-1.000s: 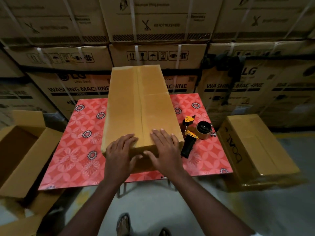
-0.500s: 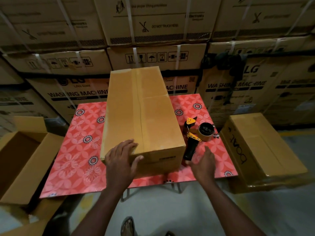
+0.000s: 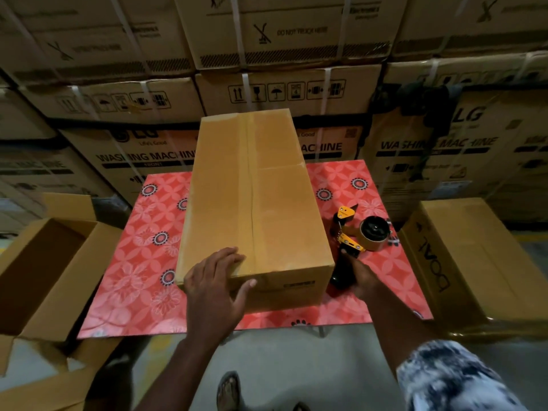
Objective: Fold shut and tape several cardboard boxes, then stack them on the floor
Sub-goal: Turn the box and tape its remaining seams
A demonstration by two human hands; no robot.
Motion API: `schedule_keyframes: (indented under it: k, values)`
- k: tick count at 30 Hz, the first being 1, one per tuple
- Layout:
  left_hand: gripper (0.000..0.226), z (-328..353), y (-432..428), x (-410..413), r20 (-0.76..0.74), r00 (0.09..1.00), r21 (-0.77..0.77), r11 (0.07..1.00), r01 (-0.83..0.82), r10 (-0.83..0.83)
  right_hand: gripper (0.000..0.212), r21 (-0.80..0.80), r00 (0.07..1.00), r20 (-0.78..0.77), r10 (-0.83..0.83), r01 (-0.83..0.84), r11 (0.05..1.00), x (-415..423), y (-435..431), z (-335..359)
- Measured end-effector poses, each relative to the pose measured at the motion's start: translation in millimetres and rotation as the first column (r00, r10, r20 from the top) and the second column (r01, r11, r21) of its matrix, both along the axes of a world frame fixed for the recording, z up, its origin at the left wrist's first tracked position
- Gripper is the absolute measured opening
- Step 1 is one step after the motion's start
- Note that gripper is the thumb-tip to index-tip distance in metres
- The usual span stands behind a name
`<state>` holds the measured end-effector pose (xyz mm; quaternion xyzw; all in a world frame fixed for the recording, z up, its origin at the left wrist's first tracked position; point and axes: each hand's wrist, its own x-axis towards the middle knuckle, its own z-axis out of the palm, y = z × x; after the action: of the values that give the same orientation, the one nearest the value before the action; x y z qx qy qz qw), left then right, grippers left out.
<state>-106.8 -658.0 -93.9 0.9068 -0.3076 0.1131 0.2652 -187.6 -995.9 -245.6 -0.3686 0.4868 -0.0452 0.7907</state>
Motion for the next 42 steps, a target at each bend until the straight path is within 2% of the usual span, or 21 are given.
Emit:
schedule_keyframes:
  k: [3,6,9,11,13,16,17,19,20,21,22,23,24,26,30,32,33,35,37,39,42]
  values:
    - [0.05,2,0,1,0.002,1.0,0.014,1.0,0.01,-0.01,0.042,0.041,0.999,-0.028,0.022,-0.02,0.999,15,-4,-2]
    - [0.051,3,3,2,-0.015,1.0,0.026,0.999,0.027,-0.027,0.032,-0.089,0.989,-0.136,-0.058,0.046,0.995,25,-7,6]
    - [0.051,5,5,2,-0.039,0.998,0.025,0.999,0.044,-0.043,0.036,-0.28,0.986,-0.116,-0.123,0.086,0.956,26,-2,29]
    - [0.05,6,5,2,-0.058,0.996,0.014,0.998,0.064,-0.063,0.025,-0.53,0.987,-0.048,-0.154,0.106,0.842,24,6,63]
    - [0.041,10,7,2,-0.091,0.991,-0.06,0.994,0.088,-0.093,0.027,-0.731,0.992,0.028,-0.126,0.107,0.674,22,12,103]
    - [0.017,37,8,-2,-0.286,0.948,-0.369,0.929,0.027,-0.141,0.01,-0.835,0.995,0.098,-0.011,0.088,0.544,21,16,159]
    - [0.013,49,7,-4,-0.371,0.914,-0.48,0.876,-0.039,-0.163,0.022,-0.855,0.994,0.102,0.049,0.062,0.515,22,20,179]
    - [0.014,74,7,-8,-0.552,0.802,-0.638,0.734,-0.231,-0.228,0.029,-0.917,0.98,0.118,0.16,0.045,0.397,21,38,211]
    - [0.022,83,7,-8,-0.656,0.685,-0.68,0.64,-0.357,-0.316,0.027,-0.946,0.969,0.121,0.217,0.046,0.322,21,51,224]
    - [0.033,89,7,-5,-0.74,0.508,-0.67,0.552,-0.496,-0.442,0.023,-0.965,0.955,0.113,0.275,0.039,0.26,21,63,232]
    - [0.044,93,9,-2,-0.775,0.304,-0.604,0.505,-0.617,-0.554,0.019,-0.975,0.938,0.106,0.329,0.033,0.219,22,76,235]
    - [0.053,95,12,1,-0.775,0.141,-0.527,0.506,-0.683,-0.616,0.019,-0.98,0.926,0.094,0.366,0.022,0.196,23,89,236]
    - [0.056,97,16,2,-0.749,0.03,-0.483,0.514,-0.709,-0.662,0.019,-0.983,0.917,0.076,0.392,0.003,0.186,25,103,237]
    - [0.046,97,26,2,-0.684,-0.049,-0.459,0.481,-0.747,-0.728,0.015,-0.986,0.885,0.057,0.463,-0.023,0.166,26,128,240]
    - [0.005,90,48,-1,-0.539,-0.042,-0.491,0.354,-0.796,-0.841,0.01,-0.99,0.841,-0.022,0.541,-0.095,0.107,32,153,235]
    - [0.036,77,60,2,-0.514,-0.043,-0.504,0.342,-0.793,-0.857,0.023,-0.988,0.85,-0.065,0.522,-0.127,0.083,35,158,229]
    - [0.037,73,66,3,-0.503,-0.061,-0.506,0.351,-0.788,-0.862,0.026,-0.986,0.849,-0.08,0.523,-0.146,0.085,35,162,229]
    - [0.019,73,76,5,-0.503,-0.074,-0.487,0.353,-0.799,-0.861,0.034,-0.982,0.841,-0.101,0.532,-0.168,0.08,37,169,230]
    - [0.039,76,83,7,-0.56,-0.065,-0.468,0.38,-0.797,-0.826,0.049,-0.983,0.832,-0.141,0.537,-0.184,0.027,38,174,232]
    - [0.045,79,86,11,-0.641,-0.024,-0.465,0.413,-0.783,-0.767,0.055,-0.977,0.823,-0.203,0.531,-0.206,-0.056,40,181,236]
    - [0.035,79,87,14,-0.791,0.106,-0.476,0.498,-0.725,-0.602,0.051,-0.958,0.817,-0.286,0.5,-0.24,-0.157,44,189,236]
